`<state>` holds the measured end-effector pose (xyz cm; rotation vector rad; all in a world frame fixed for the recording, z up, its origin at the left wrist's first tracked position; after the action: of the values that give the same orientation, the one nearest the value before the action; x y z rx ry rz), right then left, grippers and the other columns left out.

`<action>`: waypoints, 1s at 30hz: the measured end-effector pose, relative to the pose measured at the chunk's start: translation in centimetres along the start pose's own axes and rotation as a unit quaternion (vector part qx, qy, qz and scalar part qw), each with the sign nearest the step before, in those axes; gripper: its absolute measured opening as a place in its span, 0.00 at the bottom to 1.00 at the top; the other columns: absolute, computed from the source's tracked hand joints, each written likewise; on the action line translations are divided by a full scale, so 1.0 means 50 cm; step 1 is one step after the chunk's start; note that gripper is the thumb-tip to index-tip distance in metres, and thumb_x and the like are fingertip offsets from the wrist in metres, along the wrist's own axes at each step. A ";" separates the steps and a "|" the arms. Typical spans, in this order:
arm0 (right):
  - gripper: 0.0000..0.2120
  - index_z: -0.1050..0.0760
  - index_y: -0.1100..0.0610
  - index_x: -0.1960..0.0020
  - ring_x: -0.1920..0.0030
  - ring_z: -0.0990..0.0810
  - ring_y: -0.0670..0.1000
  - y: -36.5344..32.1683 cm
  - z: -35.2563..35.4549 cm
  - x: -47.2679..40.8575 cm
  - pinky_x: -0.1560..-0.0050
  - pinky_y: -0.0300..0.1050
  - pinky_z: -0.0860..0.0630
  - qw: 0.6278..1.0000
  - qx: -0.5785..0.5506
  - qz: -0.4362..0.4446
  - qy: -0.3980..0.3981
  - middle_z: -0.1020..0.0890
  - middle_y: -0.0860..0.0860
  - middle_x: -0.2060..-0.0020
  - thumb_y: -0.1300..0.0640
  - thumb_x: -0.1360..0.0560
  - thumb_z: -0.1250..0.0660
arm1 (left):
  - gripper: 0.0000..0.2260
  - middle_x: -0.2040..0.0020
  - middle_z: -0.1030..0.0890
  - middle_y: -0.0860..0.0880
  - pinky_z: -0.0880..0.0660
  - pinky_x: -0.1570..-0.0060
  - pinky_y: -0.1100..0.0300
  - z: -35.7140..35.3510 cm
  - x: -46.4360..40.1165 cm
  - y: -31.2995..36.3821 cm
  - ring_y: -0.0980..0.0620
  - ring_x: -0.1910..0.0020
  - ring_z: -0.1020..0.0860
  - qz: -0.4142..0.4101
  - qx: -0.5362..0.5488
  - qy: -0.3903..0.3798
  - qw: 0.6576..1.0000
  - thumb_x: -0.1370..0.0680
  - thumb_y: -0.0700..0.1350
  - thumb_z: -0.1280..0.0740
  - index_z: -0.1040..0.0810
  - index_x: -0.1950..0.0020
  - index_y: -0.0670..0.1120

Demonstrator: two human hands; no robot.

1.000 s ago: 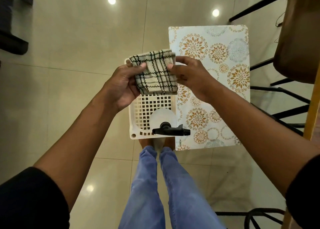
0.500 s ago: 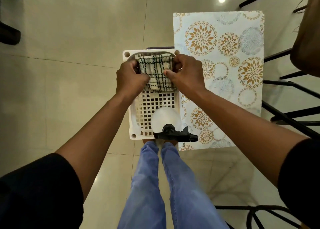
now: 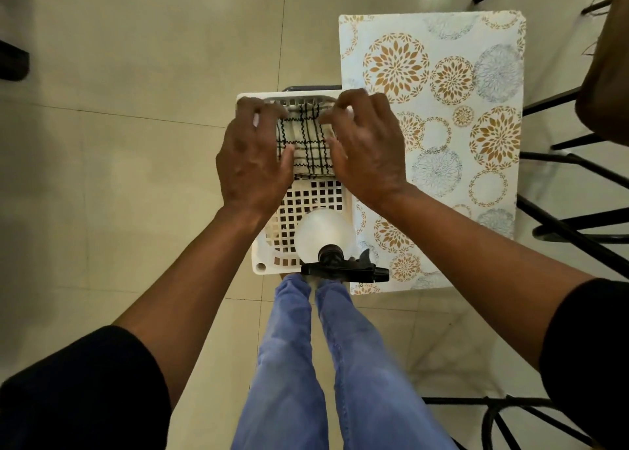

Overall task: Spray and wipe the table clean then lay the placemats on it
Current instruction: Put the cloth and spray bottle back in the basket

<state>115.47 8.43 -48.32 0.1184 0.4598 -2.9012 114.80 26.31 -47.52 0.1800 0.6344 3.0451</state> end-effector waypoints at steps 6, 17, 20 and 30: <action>0.11 0.16 0.52 0.44 0.40 0.26 0.57 0.012 -0.012 0.018 0.48 0.53 0.30 0.994 0.023 0.070 -0.085 0.21 0.49 0.33 0.52 0.22 0.34 | 0.15 0.35 0.21 0.47 0.19 0.53 0.48 -0.012 -0.008 0.004 0.43 0.39 0.21 -0.050 -0.003 -0.069 0.996 0.22 0.46 0.25 0.17 0.36 0.49; 0.10 0.14 0.54 0.45 0.45 0.22 0.57 0.018 0.015 0.016 0.50 0.55 0.23 0.996 -0.064 0.013 -0.061 0.15 0.47 0.39 0.57 0.23 0.30 | 0.20 0.30 0.20 0.50 0.22 0.41 0.48 0.014 -0.014 0.028 0.45 0.31 0.24 -0.018 0.007 -0.089 0.996 0.22 0.44 0.28 0.18 0.31 0.55; 0.12 0.14 0.55 0.45 0.46 0.21 0.56 0.027 0.067 0.036 0.49 0.50 0.24 0.990 -0.122 -0.067 0.000 0.13 0.48 0.45 0.63 0.24 0.32 | 0.20 0.31 0.18 0.50 0.24 0.34 0.46 0.053 -0.005 0.055 0.43 0.28 0.24 -0.029 0.046 -0.088 0.995 0.23 0.43 0.28 0.17 0.31 0.54; 0.10 0.16 0.52 0.45 0.51 0.17 0.42 0.034 0.255 0.188 0.48 0.44 0.20 0.878 -0.308 -0.361 0.064 0.15 0.41 0.51 0.61 0.23 0.30 | 0.09 0.46 0.16 0.51 0.25 0.42 0.55 0.219 0.113 0.307 0.52 0.44 0.19 -0.126 0.205 -0.030 0.970 0.23 0.41 0.30 0.14 0.45 0.49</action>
<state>106.06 1.10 -37.78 0.0415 1.7537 -3.2293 110.46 16.85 -30.81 0.1809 1.1759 2.6240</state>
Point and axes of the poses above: each hand's wrist, its own x-axis away from the middle knuckle, its own z-axis out of the back of the hand, y = z × x, the point moved 2 cm from there along -x, towards the middle knuckle
